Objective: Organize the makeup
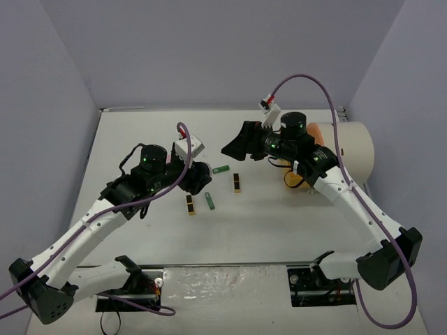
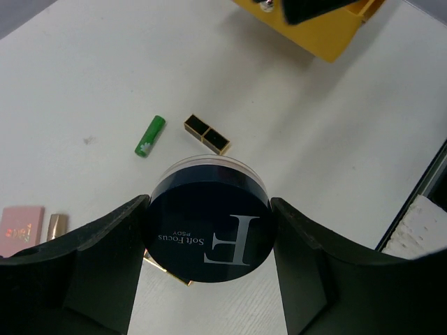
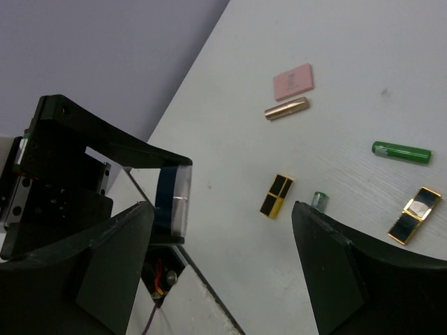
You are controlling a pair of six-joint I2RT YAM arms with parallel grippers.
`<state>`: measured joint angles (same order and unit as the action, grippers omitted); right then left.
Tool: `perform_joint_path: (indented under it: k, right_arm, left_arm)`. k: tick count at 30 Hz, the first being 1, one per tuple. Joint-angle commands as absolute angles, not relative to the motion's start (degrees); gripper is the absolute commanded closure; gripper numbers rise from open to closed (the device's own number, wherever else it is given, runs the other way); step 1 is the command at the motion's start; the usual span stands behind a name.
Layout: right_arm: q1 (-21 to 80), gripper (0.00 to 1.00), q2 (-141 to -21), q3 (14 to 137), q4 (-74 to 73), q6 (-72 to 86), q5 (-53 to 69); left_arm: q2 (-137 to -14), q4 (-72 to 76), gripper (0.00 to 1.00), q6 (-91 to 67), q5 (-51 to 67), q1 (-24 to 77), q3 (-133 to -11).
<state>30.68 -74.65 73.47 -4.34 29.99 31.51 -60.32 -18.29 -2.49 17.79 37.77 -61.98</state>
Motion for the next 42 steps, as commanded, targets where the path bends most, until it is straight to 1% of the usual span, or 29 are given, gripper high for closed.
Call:
perform_joint_path:
  k: [1, 7, 15, 19, 21, 23, 26, 29, 31, 33, 36, 37, 40, 41, 42]
  right_arm:
    - [33.1, 0.25, -76.4, 77.3, 1.5, 31.9, 34.4]
    - [36.6, 0.28, -78.1, 77.1, 1.7, 31.9, 33.6]
    - [38.7, 0.33, -79.5, 75.5, 1.6, 32.0, 32.8]
    - [39.1, 0.39, -79.3, 74.9, 1.4, 31.7, 32.4]
    - [39.1, 0.44, -79.1, 74.7, 1.3, 31.6, 32.1]
    - [39.1, 0.52, -78.8, 74.5, 1.0, 31.5, 31.5]
    - [39.2, 0.59, -79.1, 74.5, 0.6, 31.2, 31.6]
    - [39.1, 0.75, -79.0, 74.2, 0.3, 30.8, 30.9]
    - [39.1, 0.87, -78.8, 74.0, 0.2, 30.6, 29.6]
    - [39.1, 0.94, -78.5, 74.0, 0.2, 30.2, 28.7]
    - [39.1, 1.0, -77.8, 73.9, -2.3, 29.6, 25.8]
    - [39.0, 1.0, -77.4, 74.0, -2.9, 29.2, 25.0]
    - [38.8, 1.0, -76.0, 74.0, -4.7, 27.7, 20.4]
    - [38.6, 1.0, -75.3, 74.0, -5.3, 27.3, 18.3]
    - [38.5, 1.0, -74.5, 74.1, -6.1, 26.9, 15.9]
  left_arm:
    - [-61.2, -11.4, 0.77, 2.2, 19.3, 40.1, -67.4]
    - [-62.2, -10.9, 0.77, 4.0, 18.6, 41.1, -68.2]
    - [-62.5, -9.8, 0.78, 5.2, 16.3, 41.1, -67.9]
    - [-63.0, -9.7, 0.77, 5.5, 16.1, 41.1, -68.0]
    - [-63.3, -9.6, 0.78, 5.4, 16.1, 41.1, -68.2]
    - [-63.7, -9.7, 0.78, 5.3, 16.3, 41.1, -68.3]
    - [-63.9, -9.5, 0.77, 5.2, 16.3, 41.1, -68.5]
    - [-64.0, -9.3, 0.77, 4.9, 16.4, 41.1, -68.5]
    - [-64.1, -9.6, 0.73, 4.9, 16.3, 41.1, -68.6]
    - [-64.2, -9.8, 0.7, 4.8, 15.8, 41.1, -68.6]
    - [-64.3, -10.1, 0.49, 4.4, 15.0, 41.1, -68.2]
    - [-64.3, -10.0, 0.41, 4.1, 14.2, 41.1, -67.9]
    - [-64.1, -9.9, 0.14, 3.1, 12.4, 41.1, -67.1]
    - [-64.1, -10.0, 0.07, 2.7, 11.9, 41.1, -67.0]
    - [-64.1, -10.1, 0.03, 2.3, 11.4, 41.1, -66.9]
